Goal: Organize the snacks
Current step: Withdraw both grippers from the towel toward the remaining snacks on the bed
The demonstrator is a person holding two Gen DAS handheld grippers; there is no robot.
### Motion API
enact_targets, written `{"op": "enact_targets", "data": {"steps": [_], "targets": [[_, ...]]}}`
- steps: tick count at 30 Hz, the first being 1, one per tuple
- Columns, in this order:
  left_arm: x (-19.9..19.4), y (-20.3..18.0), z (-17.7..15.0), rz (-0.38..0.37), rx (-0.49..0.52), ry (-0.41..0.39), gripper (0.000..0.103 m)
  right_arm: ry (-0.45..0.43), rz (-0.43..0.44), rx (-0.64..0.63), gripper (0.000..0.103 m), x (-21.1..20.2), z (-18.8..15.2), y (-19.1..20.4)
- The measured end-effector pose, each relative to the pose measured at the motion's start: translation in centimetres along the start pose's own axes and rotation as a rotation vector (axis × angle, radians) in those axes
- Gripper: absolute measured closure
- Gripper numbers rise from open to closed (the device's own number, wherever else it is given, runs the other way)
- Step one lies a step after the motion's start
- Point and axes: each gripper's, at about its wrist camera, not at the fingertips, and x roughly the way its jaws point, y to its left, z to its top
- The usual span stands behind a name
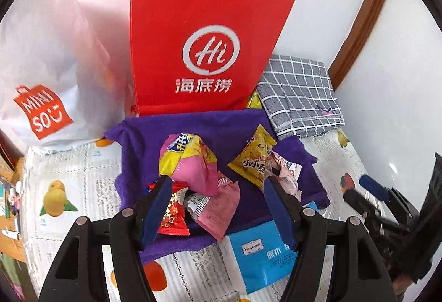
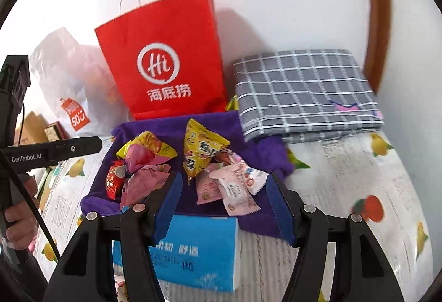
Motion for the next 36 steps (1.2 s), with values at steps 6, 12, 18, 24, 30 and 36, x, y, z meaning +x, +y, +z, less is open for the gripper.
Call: {"op": "enact_targets", "data": {"steps": [6,12,18,24,30,36], "targets": [[-3.0,0.6,-2.4,0.035,-0.004,-0.020,0.036,0.023,-0.012,-0.111,0.040,-3.0,-2.8,1.7],[-4.9,2.1,-5.9,0.074,-0.045,-0.007,0.036,0.086,0.077,-0.142,0.040,-4.1,-6.2,3.3],[-6.5,1.7,-8.7,0.113,-0.043,-0.002,0.036,0.123,0.177,-0.162,0.040,-5.2,-9.5,5.2],[-8.3,0.6,-10.9,0.140,-0.023,-0.016,0.036,0.148,0.247,-0.141,0.040,-6.6,-11.8,5.7],[-9.1,0.2,-12.8,0.149,-0.022,-0.020,0.036,0.172,0.282,-0.187,0.040,-7.8,-14.7,7.3],[-7.8,1.2,-15.4,0.159,-0.047,0.028,0.036,0.217,0.360,-0.210,0.039,-7.3,-18.1,9.1]]}}
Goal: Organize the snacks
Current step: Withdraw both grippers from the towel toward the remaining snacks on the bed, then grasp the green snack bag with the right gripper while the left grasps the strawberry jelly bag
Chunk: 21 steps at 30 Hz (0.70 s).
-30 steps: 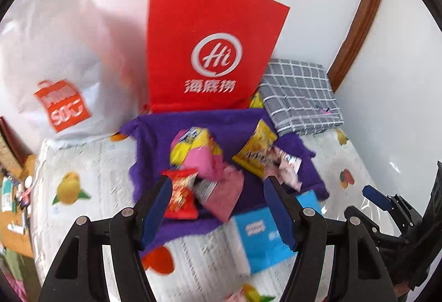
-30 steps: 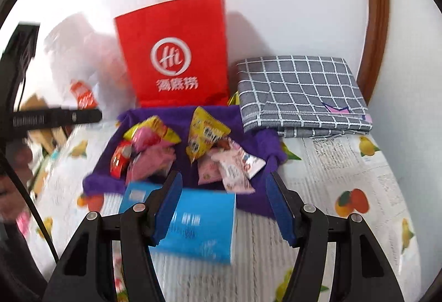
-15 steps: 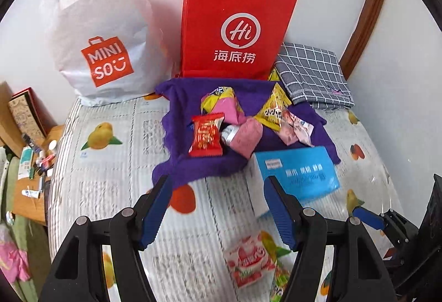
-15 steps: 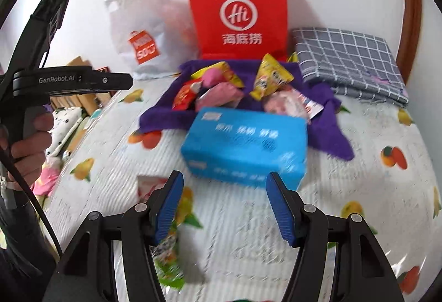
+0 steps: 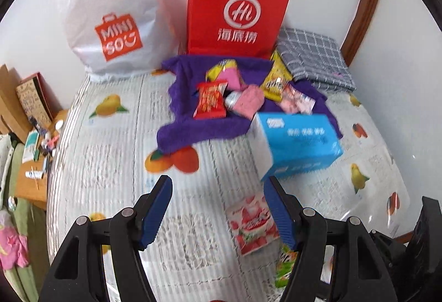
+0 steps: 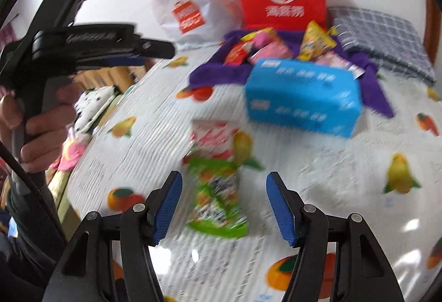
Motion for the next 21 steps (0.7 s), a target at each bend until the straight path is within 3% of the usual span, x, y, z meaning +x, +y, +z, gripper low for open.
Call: {"op": "enact_targets", "data": {"steps": [6,9,17,19,21], "targets": [[2.3,0.1,-2.0,-0.019,-0.008,0.048,0.036,0.064,-0.082,-0.030,0.039,3.9,-1.4,0.9],[3.8,0.0,-2.5,-0.021,-0.014,0.080,0.036,0.050,-0.061,-0.013,0.061,4.4,-1.6,0.4],[7.6,-2.4,-4.3,-0.081,-0.018,0.163,0.036,-0.039,-0.100,0.063,0.061,0.8,-1.4,-4.0],[8.5,-3.2,-4.8,-0.078,-0.013,0.187,0.036,-0.059,-0.132,0.079,0.061,-0.2,-1.4,-5.4],[8.7,-4.1,-5.1,-0.051,0.002,0.163,0.031,-0.065,-0.147,0.095,0.061,-0.8,-1.3,-6.5]]}}
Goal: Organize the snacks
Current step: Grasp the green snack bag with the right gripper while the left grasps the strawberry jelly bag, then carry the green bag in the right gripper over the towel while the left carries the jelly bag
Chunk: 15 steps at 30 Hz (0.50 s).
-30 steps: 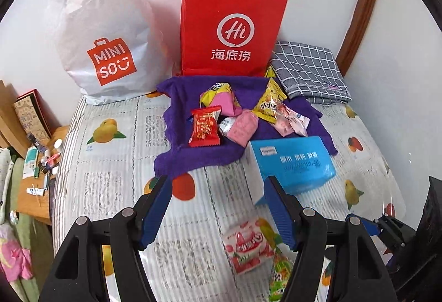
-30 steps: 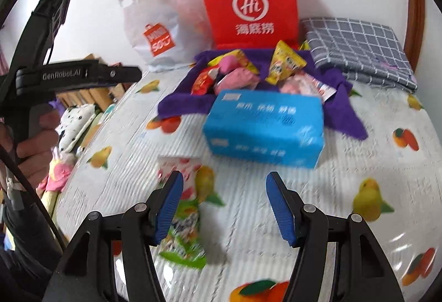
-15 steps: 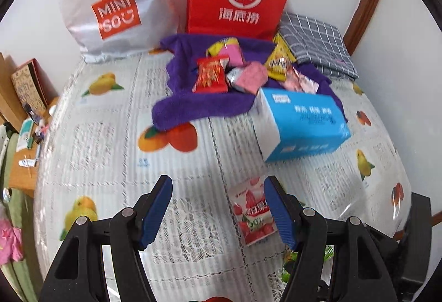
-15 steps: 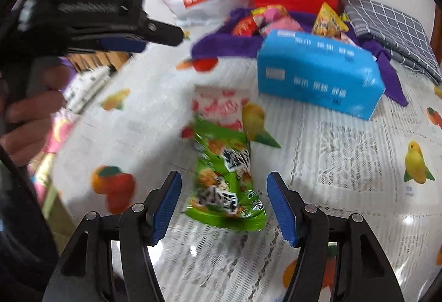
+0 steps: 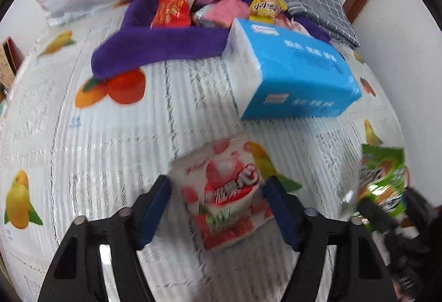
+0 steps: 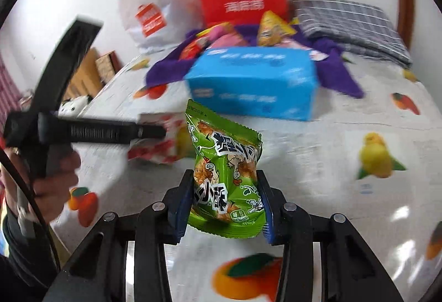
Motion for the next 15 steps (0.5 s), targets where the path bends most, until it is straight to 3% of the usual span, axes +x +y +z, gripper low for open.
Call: {"op": "enact_targets", "data": {"steps": [2,6,11,15], "targets": [[0.3,-0.8,-0.1,0.036,0.019,-0.010,0.032,-0.010,-0.018,0.014,0.061,-0.3,0.4,-1.2],[0.4,-1.5,-0.3,0.072,0.040,-0.047,0.047,-0.032,-0.042,0.011,0.061,-0.7,1.2,-2.4],[-0.3,-1.5,-0.2,0.043,0.048,-0.052,0.065,-0.051,-0.046,0.002,0.061,-0.8,2.1,-3.0],[-1.0,-1.2,0.0,0.040,0.042,-0.062,0.067,-0.062,-0.041,-0.006,0.061,-1.0,2.7,-3.0]]}}
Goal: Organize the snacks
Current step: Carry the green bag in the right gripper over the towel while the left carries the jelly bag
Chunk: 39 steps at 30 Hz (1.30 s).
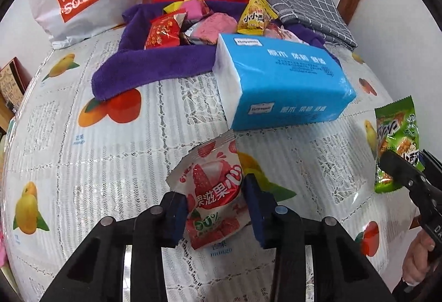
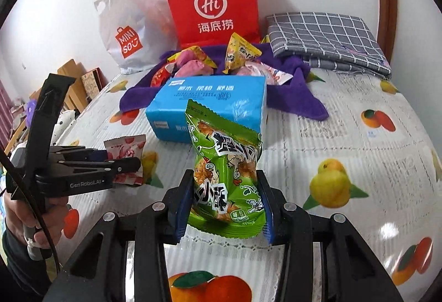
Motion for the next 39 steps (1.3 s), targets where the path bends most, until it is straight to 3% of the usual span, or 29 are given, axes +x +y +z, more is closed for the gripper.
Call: {"op": "enact_targets", "data": {"steps": [16,27,39], "targets": [[-4.8,-0.2,3.4,-0.073,-0.015,-0.083,0.067,-0.049,-0.028,0.016,0.061,-1.0,4.0,-1.2],[-6.0,-1.3,8.1,-0.128,-0.003,-0.116,0.068,-0.083,-0.047,0.020,0.061,-1.1,8.6,-1.4],[-5.5,-0.9,14.1,-0.126,0.010,-0.146,0.068,-0.115,-0.043,-0.010,0.061,1.2,14.5,-1.3]]}}
